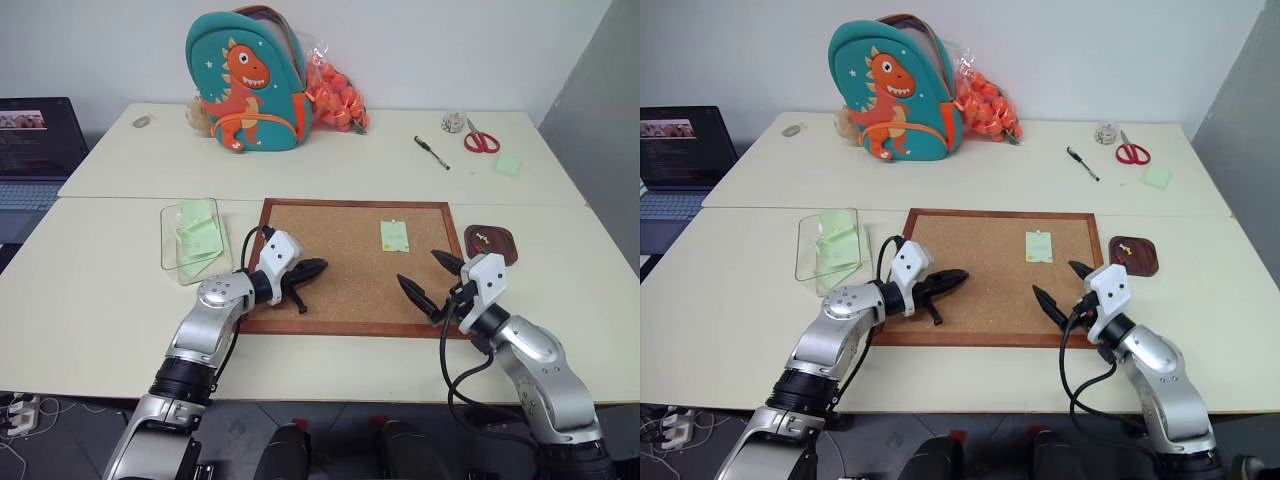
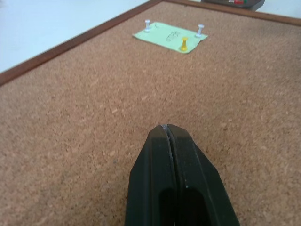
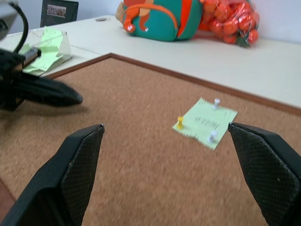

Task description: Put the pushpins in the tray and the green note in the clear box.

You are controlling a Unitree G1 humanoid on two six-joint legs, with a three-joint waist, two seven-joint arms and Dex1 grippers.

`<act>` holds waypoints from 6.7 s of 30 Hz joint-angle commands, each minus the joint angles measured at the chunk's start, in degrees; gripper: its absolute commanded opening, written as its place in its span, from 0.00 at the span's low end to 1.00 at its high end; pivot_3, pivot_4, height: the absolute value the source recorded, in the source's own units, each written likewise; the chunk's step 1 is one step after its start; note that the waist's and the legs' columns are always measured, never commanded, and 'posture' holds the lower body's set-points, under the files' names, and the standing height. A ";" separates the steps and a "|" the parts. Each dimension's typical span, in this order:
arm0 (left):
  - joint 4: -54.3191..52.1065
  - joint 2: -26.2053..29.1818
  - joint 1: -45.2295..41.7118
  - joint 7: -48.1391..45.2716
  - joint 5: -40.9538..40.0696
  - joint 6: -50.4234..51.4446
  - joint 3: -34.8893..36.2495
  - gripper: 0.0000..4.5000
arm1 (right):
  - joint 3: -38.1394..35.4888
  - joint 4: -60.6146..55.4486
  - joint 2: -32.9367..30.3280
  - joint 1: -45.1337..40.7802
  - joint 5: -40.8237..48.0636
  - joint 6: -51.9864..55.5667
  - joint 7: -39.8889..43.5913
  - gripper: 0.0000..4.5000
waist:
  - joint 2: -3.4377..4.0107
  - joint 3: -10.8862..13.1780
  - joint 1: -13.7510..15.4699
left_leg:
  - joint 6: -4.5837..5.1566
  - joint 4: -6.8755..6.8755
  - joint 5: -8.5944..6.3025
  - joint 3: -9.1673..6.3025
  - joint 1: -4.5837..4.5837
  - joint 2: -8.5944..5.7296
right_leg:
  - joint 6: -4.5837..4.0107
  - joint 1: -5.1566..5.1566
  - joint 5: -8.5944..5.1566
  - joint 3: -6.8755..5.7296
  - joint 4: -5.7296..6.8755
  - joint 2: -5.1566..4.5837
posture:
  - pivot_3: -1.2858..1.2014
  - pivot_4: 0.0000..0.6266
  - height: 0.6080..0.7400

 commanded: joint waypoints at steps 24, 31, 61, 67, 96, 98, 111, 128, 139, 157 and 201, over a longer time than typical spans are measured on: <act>1.20 -1.04 1.48 -3.93 0.88 1.43 -2.18 0.00 | 0.87 42.26 3.94 -36.86 -6.53 4.92 -4.73 1.00 | 0.04 -0.03 -0.08 | 0.01 0.03 0.01 0.06 0.04 -0.04 | -0.02 -0.08 0.00 0.05 0.24 -0.06 | 0.52 0.24 1.00; 0.00 -0.64 2.46 -3.89 0.99 1.72 -2.08 0.00 | 0.57 51.30 5.73 -40.00 -7.82 -0.82 -3.96 1.00 | 0.05 -0.03 -0.14 | 0.01 0.02 0.01 0.06 0.04 -0.02 | -0.02 -0.09 0.00 0.06 0.26 -0.08 | 0.52 0.24 1.00; -2.46 -0.38 3.74 -3.67 0.98 3.45 -2.08 0.00 | -0.85 67.95 7.95 -46.95 -10.66 -9.78 -5.21 0.00 | 0.07 -0.04 -0.51 | 0.01 0.02 0.01 0.06 0.05 0.01 | -0.02 -0.10 0.00 0.08 0.30 -0.09 | 0.52 0.24 1.00; -3.22 -0.38 4.19 -3.62 0.98 3.97 -2.10 0.00 | -1.48 67.07 8.16 -46.82 -10.02 -10.92 -4.99 0.00 | 0.07 -0.04 -0.53 | 0.01 0.02 0.01 0.06 0.05 0.01 | -0.02 -0.10 0.00 0.08 0.30 -0.09 | 0.52 0.24 1.00; -3.62 -0.60 4.77 -3.96 0.89 5.82 -2.55 0.00 | -3.07 55.19 9.34 -42.57 -6.93 -10.63 -1.43 0.00 | 0.10 -0.02 -0.82 | 0.01 -0.02 0.01 0.04 0.05 0.03 | -0.02 -0.12 0.00 0.08 0.29 -0.09 | 0.52 0.24 1.00; -3.70 -0.59 4.82 -3.98 0.87 5.86 -2.59 0.00 | -2.92 54.45 9.38 -42.19 -6.99 -10.76 -1.42 0.00 | 0.10 -0.02 -0.82 | 0.01 -0.01 0.01 0.05 0.05 0.02 | -0.02 -0.11 0.00 0.08 0.28 -0.09 | 0.52 0.24 1.00; -4.42 -0.79 5.47 -3.87 0.63 5.75 -2.54 0.00 | -3.56 29.66 1.97 -31.50 -5.51 -1.38 0.33 0.00 | 0.11 -0.03 -0.28 | 0.01 -0.02 0.01 -0.03 0.00 0.06 | -0.02 -0.10 0.00 0.05 0.26 -0.16 | 0.52 0.24 1.00; -2.22 -0.56 4.08 -5.50 0.77 4.57 -3.58 0.00 | -13.25 28.45 -7.68 -21.31 -6.78 7.37 -8.38 0.00 | 0.33 -0.16 -0.10 | 0.05 -0.05 0.02 0.13 0.09 -0.07 | 0.01 0.06 0.02 0.13 -0.02 -0.05 | 0.52 0.24 1.00; -3.29 -0.25 4.94 -5.13 0.67 4.90 -3.39 0.00 | -13.98 37.16 -9.48 -23.41 -7.18 4.17 -9.33 0.00 | 0.36 -0.18 -0.04 | 0.06 -0.07 0.02 0.14 0.06 -0.05 | 0.00 0.05 0.02 0.13 -0.07 -0.05 | 0.52 0.24 1.00; -2.98 -0.54 4.34 -5.00 0.82 4.79 -3.59 0.00 | -14.95 44.04 -10.59 -25.34 -7.09 2.22 -10.91 0.50 | 0.37 -0.18 -0.04 | 0.05 -0.07 0.02 0.15 0.06 -0.05 | 0.00 0.05 0.02 0.15 -0.08 -0.06 | 0.52 0.24 1.00; -3.04 -0.25 4.95 -5.63 0.82 4.14 -4.09 0.00 | -0.64 25.23 5.99 -19.53 -5.75 3.09 -7.62 0.93 | 0.54 -0.29 -0.02 | 0.05 -0.08 0.02 0.08 0.03 -0.04 | 0.01 0.04 0.02 0.08 -0.12 -0.06 | 0.52 0.24 1.00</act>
